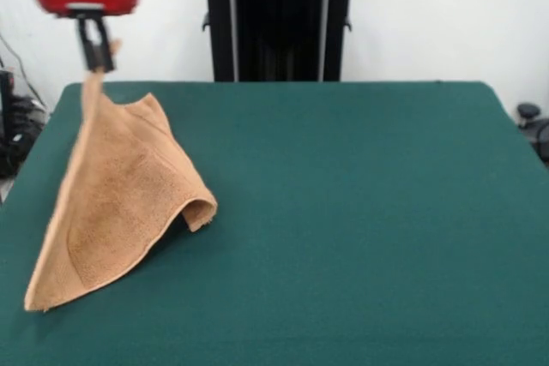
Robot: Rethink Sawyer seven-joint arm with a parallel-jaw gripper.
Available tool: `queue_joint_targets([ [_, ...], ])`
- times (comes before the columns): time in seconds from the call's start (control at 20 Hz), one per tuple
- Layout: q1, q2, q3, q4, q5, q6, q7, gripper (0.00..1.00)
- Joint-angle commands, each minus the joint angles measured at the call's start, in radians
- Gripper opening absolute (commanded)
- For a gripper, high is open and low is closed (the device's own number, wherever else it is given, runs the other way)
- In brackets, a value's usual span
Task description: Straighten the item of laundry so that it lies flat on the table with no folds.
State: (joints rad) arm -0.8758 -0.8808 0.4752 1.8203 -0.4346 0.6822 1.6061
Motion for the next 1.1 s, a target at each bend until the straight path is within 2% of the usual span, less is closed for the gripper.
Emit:
queue_joint_targets([
  [0.05, 0.143, -0.035, -0.129, 0.172, 0.095, -0.079, 0.383, 0.0],
  [0.3, 0.185, -0.024, -0.161, 0.175, 0.132, -0.098, 0.397, 0.0],
  [0.5, 0.252, -0.017, -0.18, 0.177, 0.191, -0.104, 0.456, 0.0],
  [0.65, 0.339, 0.003, -0.226, 0.176, 0.227, -0.153, 0.543, 0.0],
  [0.85, 0.486, 0.028, -0.334, 0.167, 0.262, -0.208, 0.681, 0.0],
  [1.1, 0.634, 0.048, -0.434, 0.135, 0.336, -0.205, 0.787, 0.0],
])
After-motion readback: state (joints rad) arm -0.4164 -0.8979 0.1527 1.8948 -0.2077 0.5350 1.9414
